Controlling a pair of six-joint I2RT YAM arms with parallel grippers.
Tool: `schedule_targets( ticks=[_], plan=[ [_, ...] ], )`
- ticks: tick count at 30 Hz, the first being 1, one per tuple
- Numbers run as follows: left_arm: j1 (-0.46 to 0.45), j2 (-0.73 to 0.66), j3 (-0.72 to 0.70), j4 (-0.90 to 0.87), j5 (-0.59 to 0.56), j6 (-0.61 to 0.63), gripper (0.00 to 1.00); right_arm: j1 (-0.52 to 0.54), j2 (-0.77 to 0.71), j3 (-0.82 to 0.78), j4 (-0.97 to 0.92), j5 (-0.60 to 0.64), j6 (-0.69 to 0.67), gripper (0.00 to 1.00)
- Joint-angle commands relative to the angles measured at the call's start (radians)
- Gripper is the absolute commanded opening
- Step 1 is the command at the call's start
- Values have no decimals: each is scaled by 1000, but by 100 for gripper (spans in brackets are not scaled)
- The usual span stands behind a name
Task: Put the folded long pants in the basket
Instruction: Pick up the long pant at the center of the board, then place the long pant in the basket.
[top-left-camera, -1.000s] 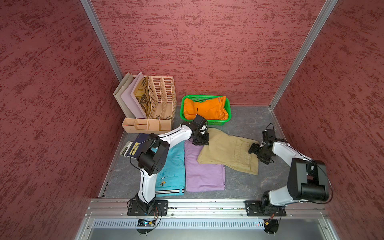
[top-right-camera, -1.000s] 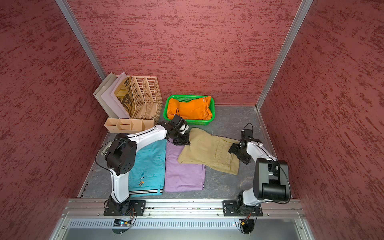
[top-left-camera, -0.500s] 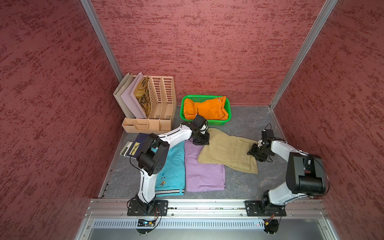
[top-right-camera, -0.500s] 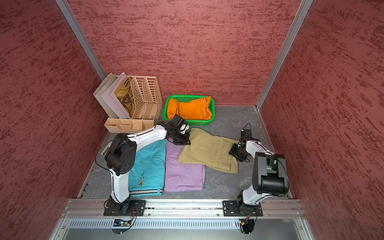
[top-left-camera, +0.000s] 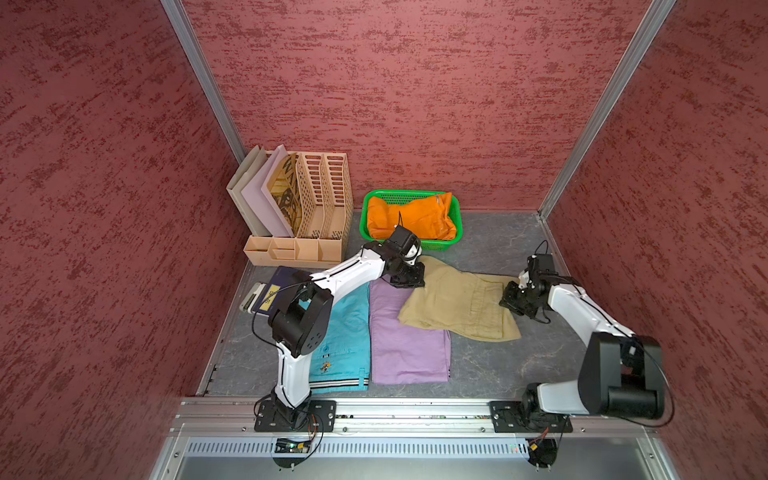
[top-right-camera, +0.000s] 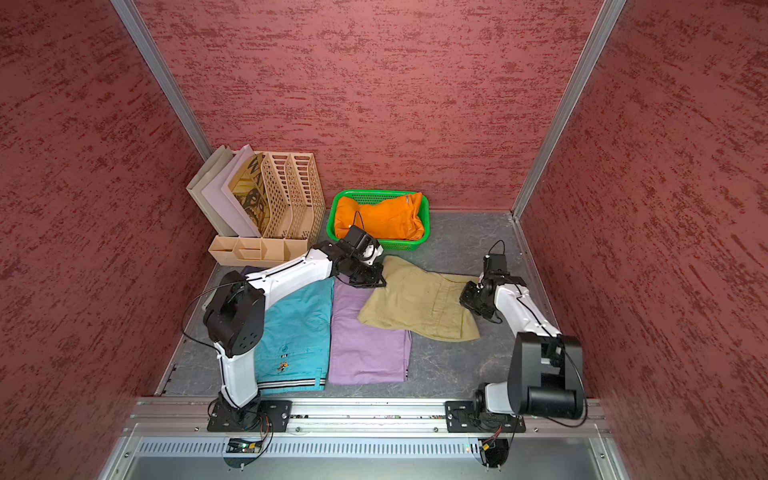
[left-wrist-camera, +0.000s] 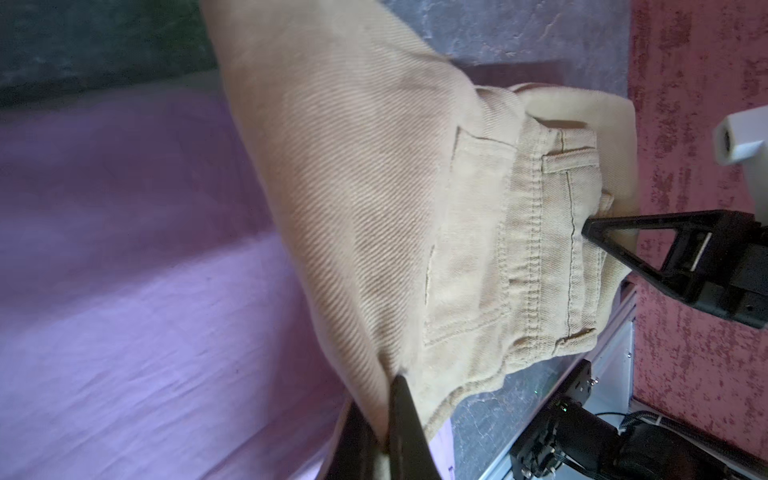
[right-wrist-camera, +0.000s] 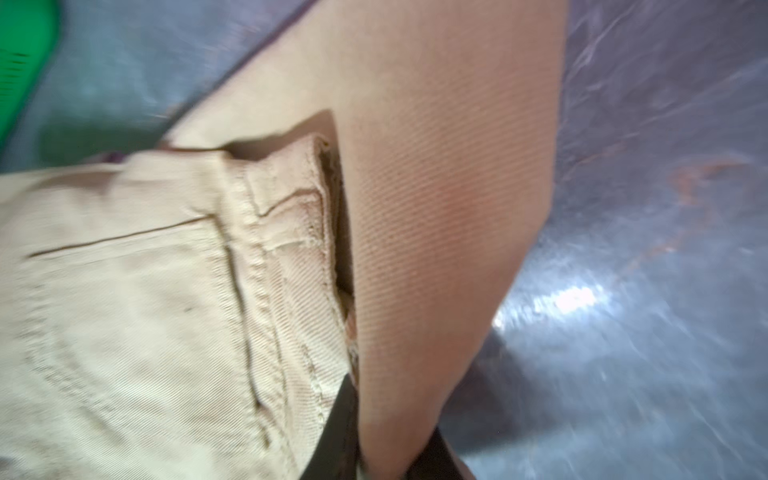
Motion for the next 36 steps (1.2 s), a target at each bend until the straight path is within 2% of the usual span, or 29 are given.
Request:
schedule_targets(
  ticks=[1,8,13,18,21,25,29,36],
  plan=[
    [-18,-98,72,-64,-5,20,0,2,-79,93,-83,39,-1,0],
    [10,-152,212,-180,-56,73,0,22,-118,292,-148,-32,25,0],
    [113,-141,323,-213,-61,121,0,69,-13,466,-93,-99,77,0],
    [244,-70,450,-207,-16,149,0,166,213,708,-33,-73,94,0],
    [307,-4,523,-186,-28,174,0,193,337,821,54,-74,132,0],
    [388,98,618,-150,29,154,0,209,522,994,137,-96,151,0],
    [437,174,677,-80,44,141,0,216,698,1155,190,-138,178,0],
    [487,338,808,-58,78,130,0,232,970,1472,112,-151,191,0]
  ],
)
